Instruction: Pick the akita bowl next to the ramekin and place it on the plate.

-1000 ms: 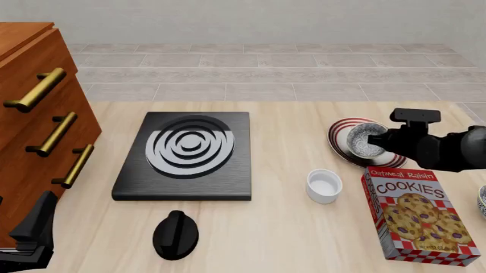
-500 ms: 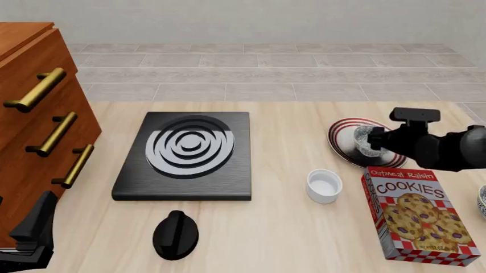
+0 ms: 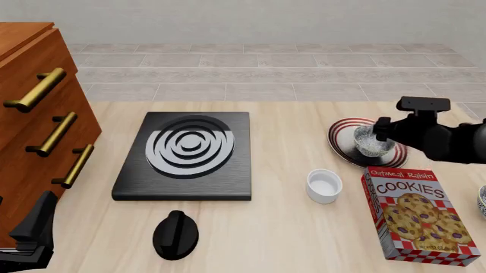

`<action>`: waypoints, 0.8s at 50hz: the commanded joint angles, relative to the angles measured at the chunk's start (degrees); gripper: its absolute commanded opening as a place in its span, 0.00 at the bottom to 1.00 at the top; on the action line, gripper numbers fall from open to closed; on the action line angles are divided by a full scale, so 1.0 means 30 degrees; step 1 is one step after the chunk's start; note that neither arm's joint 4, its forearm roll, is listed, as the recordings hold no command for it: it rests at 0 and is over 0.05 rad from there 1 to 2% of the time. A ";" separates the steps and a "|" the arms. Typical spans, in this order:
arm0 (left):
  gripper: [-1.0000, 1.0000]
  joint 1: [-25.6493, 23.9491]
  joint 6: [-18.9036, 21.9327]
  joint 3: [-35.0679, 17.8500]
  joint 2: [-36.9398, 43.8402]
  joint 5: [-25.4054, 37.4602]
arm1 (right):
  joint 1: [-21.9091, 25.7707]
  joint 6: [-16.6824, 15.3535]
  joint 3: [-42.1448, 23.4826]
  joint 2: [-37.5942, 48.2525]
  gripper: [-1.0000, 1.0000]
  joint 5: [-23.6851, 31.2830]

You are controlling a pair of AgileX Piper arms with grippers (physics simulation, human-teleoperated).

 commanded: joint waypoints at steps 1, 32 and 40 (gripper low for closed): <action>1.00 0.0000 0.0000 0.0000 0.0000 0.0000 | -0.0167 -0.0138 0.0085 -0.1337 1.00 0.0687; 1.00 0.0000 0.0000 0.0000 0.0000 0.0000 | 0.0087 -0.0378 0.0188 -0.6203 1.00 0.3516; 1.00 0.0000 0.0000 0.0000 0.0000 0.0000 | 0.0108 -0.0399 0.0354 -0.6999 1.00 0.3868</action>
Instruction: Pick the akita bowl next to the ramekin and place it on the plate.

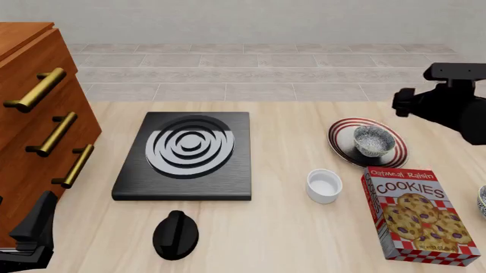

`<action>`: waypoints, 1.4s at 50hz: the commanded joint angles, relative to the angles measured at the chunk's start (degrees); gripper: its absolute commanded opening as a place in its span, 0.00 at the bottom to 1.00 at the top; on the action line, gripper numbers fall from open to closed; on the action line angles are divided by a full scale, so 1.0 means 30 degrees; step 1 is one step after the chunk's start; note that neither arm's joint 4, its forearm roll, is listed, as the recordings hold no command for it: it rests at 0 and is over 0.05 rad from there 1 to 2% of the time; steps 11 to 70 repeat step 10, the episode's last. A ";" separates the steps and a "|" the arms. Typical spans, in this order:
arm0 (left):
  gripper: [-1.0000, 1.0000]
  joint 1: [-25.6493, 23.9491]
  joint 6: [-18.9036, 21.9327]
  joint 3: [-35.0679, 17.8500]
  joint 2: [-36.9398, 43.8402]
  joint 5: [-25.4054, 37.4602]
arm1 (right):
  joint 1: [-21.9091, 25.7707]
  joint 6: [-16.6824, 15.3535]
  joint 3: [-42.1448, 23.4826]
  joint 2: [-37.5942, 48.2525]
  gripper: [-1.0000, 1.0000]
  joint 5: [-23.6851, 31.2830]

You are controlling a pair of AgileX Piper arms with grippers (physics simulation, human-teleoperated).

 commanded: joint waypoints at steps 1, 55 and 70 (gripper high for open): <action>1.00 0.0000 0.0000 0.0000 0.0000 0.0000 | 0.0045 -0.0051 0.0190 -0.1325 1.00 0.0663; 1.00 0.0000 0.0000 0.0000 0.0000 0.0000 | 0.0573 0.0261 0.0390 -0.2789 1.00 0.1336; 1.00 0.0000 0.0000 0.0000 0.0000 0.0000 | 0.0573 0.0261 0.0390 -0.2789 1.00 0.1336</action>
